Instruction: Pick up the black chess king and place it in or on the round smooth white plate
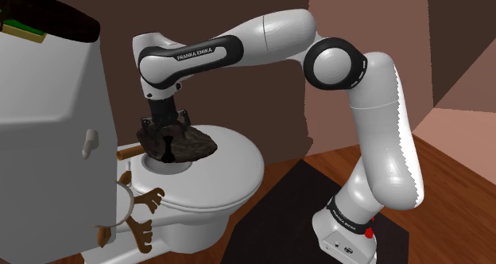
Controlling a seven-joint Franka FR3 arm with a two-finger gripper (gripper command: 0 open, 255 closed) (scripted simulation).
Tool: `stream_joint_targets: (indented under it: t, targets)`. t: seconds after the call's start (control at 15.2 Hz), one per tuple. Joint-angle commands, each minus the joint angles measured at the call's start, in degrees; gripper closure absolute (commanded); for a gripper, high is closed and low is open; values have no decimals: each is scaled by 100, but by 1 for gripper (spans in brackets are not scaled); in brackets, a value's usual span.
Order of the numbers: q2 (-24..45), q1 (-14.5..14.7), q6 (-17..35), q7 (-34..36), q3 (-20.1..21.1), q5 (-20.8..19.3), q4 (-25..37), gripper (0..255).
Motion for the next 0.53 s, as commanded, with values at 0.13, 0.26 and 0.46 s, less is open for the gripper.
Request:
stream_joint_targets:
  t: [0.13,0.26,0.46]
  targets:
    - [21,18,-396,-8,2,4,419,0]
    - [78,42,-772,-14,2,2,854,0]
    - [78,42,-772,-14,2,2,853,0]
